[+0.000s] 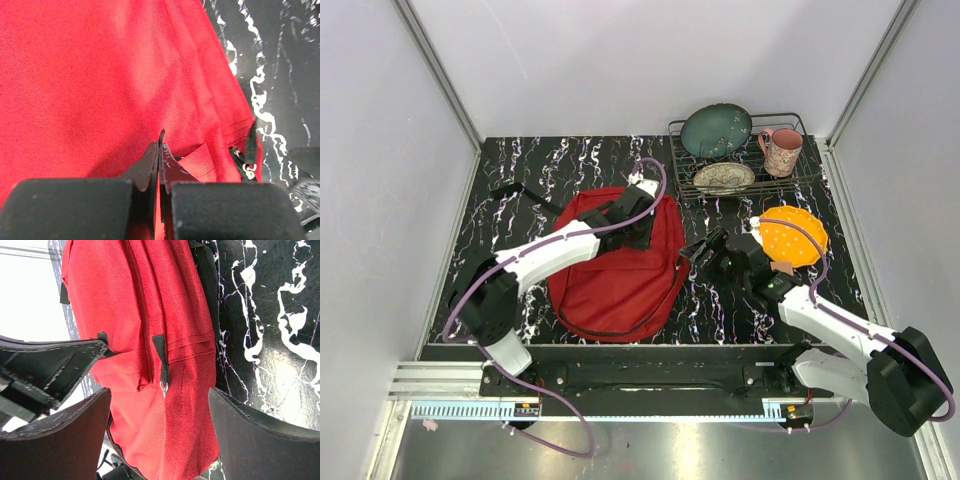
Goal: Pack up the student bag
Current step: Unzip the student bag at the center of the board.
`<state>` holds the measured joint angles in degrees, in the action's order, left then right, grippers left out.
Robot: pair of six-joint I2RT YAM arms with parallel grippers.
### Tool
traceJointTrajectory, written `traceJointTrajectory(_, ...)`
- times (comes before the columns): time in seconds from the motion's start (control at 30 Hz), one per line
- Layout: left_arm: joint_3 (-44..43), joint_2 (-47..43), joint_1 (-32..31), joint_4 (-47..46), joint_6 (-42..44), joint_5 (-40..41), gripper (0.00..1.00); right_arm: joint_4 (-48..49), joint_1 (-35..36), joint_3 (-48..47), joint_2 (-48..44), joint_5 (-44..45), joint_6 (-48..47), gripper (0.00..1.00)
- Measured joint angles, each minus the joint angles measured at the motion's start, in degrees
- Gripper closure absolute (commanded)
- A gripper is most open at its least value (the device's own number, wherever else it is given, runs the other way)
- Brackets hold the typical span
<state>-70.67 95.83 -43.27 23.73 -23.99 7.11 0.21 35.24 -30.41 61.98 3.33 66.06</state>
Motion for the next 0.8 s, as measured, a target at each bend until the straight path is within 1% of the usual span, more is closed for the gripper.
traceJointTrajectory(0.17,0.3,-3.3,0.0,-1.2,0.0,0.3,1.0,0.4,0.0,0.0,0.0,0.0,0.0,0.16)
traceJointTrajectory(0.4,0.3,-3.7,0.0,-1.6,0.0,0.2,1.0,0.7,0.0,0.5,0.0,-0.1,0.0,0.15)
traceJointTrajectory(0.53,0.5,-3.7,0.0,-2.0,0.0,0.2,1.0,1.2,0.0,-0.2,1.1,-1.6,-0.2,0.23)
traceJointTrajectory(0.63,1.4,-3.8,0.0,-2.8,-0.1,0.2,1.0,1.6,0.0,-2.0,2.8,-3.1,-0.4,0.32)
traceJointTrajectory(0.67,1.7,-3.9,0.0,-2.9,-0.1,0.2,1.0,2.0,0.0,-2.6,3.3,-3.4,-0.4,0.36)
traceJointTrajectory(0.8,2.8,-4.6,0.0,-3.0,-0.2,0.3,1.0,3.5,0.0,-6.0,5.4,-3.8,-0.7,0.38)
